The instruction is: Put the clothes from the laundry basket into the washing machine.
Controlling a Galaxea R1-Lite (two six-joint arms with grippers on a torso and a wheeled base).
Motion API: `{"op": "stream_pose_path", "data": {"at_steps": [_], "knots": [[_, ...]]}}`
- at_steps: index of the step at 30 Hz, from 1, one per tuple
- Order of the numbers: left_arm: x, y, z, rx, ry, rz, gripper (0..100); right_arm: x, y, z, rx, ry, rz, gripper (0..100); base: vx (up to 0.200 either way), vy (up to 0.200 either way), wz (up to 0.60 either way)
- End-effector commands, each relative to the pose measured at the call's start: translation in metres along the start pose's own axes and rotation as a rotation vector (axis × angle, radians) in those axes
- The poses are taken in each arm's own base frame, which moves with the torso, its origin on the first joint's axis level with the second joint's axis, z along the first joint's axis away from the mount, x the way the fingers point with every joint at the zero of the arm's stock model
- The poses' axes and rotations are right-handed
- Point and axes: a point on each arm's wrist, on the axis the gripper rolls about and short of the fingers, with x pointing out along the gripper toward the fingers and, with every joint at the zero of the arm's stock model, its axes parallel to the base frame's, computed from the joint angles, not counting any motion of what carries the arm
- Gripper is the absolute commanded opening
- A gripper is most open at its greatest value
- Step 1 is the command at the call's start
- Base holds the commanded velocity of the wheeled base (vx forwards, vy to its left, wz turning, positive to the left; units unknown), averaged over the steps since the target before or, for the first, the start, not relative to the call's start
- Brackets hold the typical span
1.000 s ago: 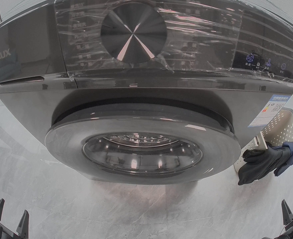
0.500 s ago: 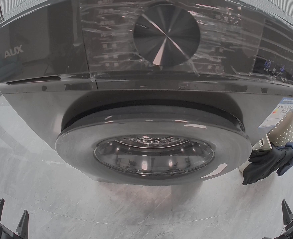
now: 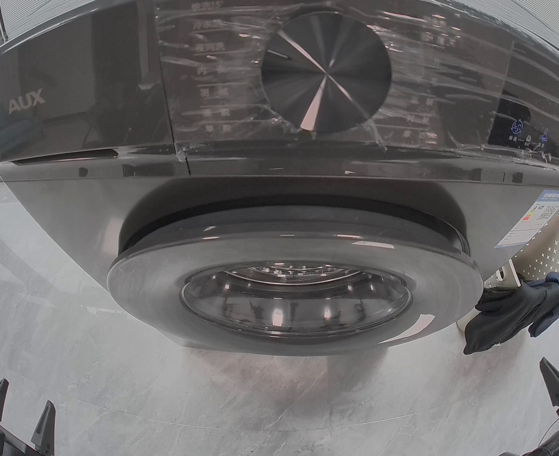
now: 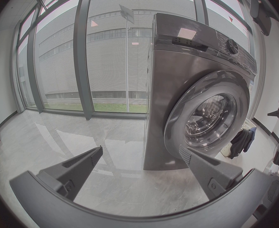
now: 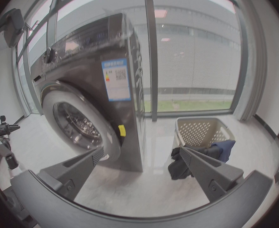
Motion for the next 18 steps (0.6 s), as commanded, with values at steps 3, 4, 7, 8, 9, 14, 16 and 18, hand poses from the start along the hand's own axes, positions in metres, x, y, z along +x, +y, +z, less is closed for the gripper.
{"op": "stream_pose_path", "data": {"at_steps": [3,4,7,8,9,14,16,18], "knots": [[0.001,0.000,-0.004,0.000,0.007,0.001,100,0.064,0.008,0.015,-0.024,0.262,0.254,100,0.000,0.000,0.00],[0.000,0.000,-0.004,0.001,0.006,0.001,100,0.069,0.011,0.017,-0.025,0.265,0.285,100,0.000,0.000,0.00],[0.000,0.000,-0.004,0.000,0.006,0.001,100,0.084,0.019,0.024,-0.014,0.269,0.341,100,0.000,0.000,0.00],[0.000,0.000,-0.004,0.000,0.006,0.001,100,0.084,0.019,0.024,-0.014,0.269,0.341,100,0.000,0.000,0.00],[0.001,0.000,-0.004,0.000,0.007,0.001,100,0.098,0.024,0.027,0.004,0.280,0.350,100,0.000,0.000,0.00],[0.001,0.000,-0.004,0.000,0.007,0.001,100,0.117,0.032,0.028,0.007,0.271,0.366,100,0.000,0.000,0.00],[0.001,0.000,-0.004,0.000,0.007,0.001,100,0.120,0.035,0.028,0.008,0.274,0.381,100,0.000,0.000,0.00],[0.000,0.000,-0.004,0.000,0.006,0.001,100,0.124,0.039,0.030,0.007,0.270,0.400,100,0.000,0.000,0.00]]}}
